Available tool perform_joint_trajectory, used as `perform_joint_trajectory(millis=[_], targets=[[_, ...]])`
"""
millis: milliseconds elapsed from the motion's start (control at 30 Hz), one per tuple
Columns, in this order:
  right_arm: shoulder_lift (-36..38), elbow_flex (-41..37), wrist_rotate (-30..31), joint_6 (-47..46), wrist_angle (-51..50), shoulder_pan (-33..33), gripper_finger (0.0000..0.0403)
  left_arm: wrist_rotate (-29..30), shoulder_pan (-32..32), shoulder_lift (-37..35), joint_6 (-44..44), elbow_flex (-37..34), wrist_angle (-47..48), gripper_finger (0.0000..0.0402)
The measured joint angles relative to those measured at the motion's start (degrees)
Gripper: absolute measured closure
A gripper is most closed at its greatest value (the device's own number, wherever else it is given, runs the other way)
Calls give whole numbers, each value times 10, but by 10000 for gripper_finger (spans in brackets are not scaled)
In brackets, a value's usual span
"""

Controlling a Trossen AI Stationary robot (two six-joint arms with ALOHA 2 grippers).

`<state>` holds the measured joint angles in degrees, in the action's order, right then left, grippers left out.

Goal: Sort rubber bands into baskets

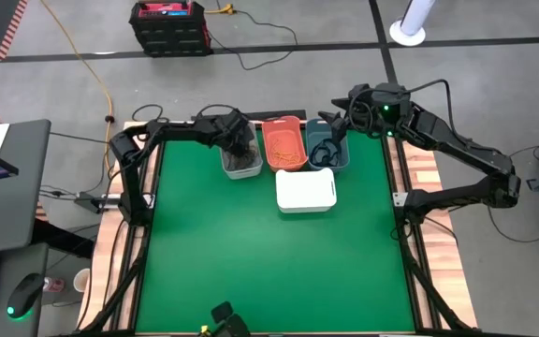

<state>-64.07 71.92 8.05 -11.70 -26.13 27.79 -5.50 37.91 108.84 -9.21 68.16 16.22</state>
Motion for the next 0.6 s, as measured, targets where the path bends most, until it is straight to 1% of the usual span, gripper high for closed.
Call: perform_joint_trajectory(millis=[33, 67, 200, 300, 467, 600], targets=[[0, 0, 0, 2, 0, 0, 83, 0, -1, 0, 0, 4, 1, 386], [0, 0, 0, 1, 0, 0, 83, -1, -1, 0, 0, 8, 1, 391], [0, 0, 0, 1, 0, 0, 83, -3, -2, 0, -13, 40, 19, 398], [0, 0, 0, 1, -1, 0, 83, -22, -2, -1, -26, 76, 52, 399], [0, 0, 0, 1, -10, 0, 83, -68, 4, -1, -47, 147, 160, 400], [-6, 0, 0, 1, -35, 1, 83, -92, 12, -2, -52, 196, 251, 400]])
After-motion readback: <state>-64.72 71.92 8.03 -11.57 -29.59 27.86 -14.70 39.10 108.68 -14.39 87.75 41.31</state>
